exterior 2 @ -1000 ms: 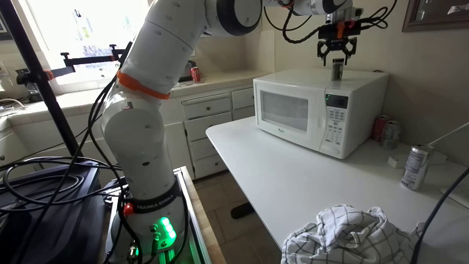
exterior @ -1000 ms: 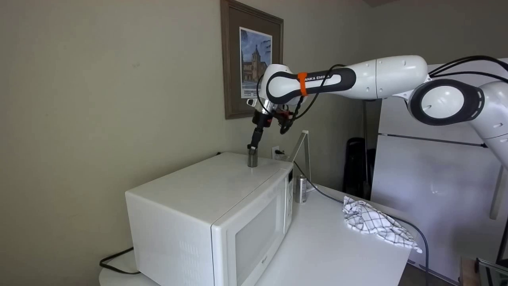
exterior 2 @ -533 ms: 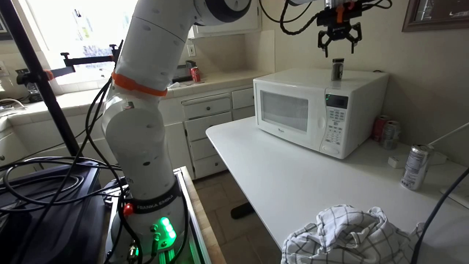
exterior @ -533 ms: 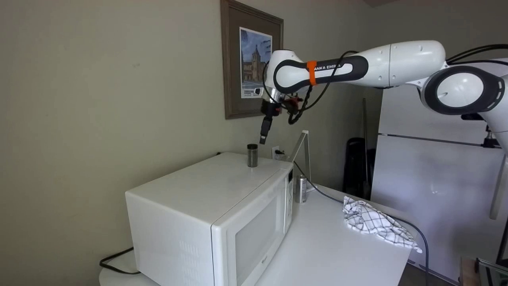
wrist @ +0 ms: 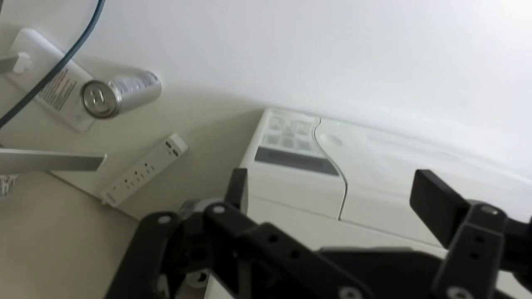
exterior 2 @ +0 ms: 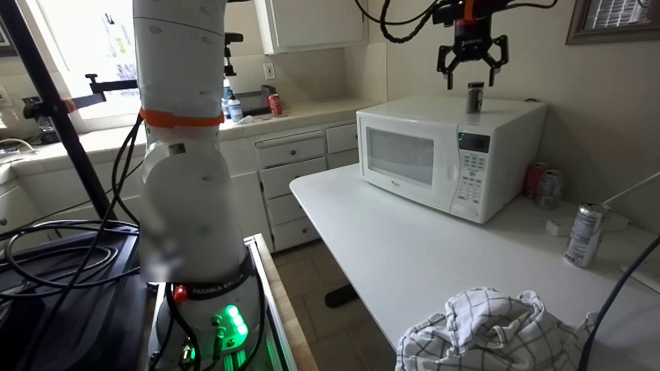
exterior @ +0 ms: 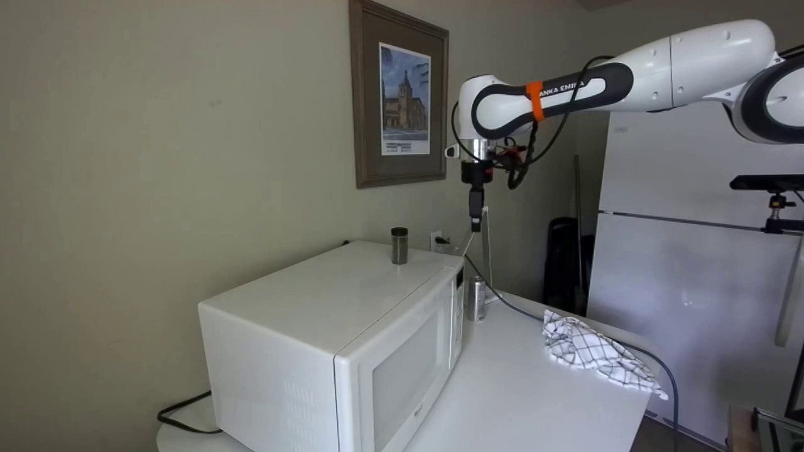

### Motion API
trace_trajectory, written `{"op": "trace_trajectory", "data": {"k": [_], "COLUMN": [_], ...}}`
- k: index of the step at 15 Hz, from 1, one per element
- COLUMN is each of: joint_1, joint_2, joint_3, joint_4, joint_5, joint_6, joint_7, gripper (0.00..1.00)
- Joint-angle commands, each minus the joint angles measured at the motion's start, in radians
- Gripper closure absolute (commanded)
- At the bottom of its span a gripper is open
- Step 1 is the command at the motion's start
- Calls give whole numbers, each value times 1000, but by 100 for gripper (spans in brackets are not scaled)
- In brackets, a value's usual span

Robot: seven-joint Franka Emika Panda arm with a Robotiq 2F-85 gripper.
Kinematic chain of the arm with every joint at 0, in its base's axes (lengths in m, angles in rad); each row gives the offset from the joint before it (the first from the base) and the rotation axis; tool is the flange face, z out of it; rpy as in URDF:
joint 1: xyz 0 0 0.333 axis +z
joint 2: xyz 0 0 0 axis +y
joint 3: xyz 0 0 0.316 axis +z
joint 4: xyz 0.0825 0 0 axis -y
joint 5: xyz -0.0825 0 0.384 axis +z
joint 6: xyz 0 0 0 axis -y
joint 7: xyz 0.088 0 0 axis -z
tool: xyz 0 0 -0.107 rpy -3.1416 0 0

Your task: Put the glass jar on top of the microwave.

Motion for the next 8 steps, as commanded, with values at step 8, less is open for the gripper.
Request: {"op": "trace_trajectory", "data": {"k": [8], "joint_1": [-96], "joint_2": [-431], "joint_3": [-43], "joint_4": [-602], "joint_5": [106], "joint_6": [116], "joint_7": [35], "gripper": [0]}}
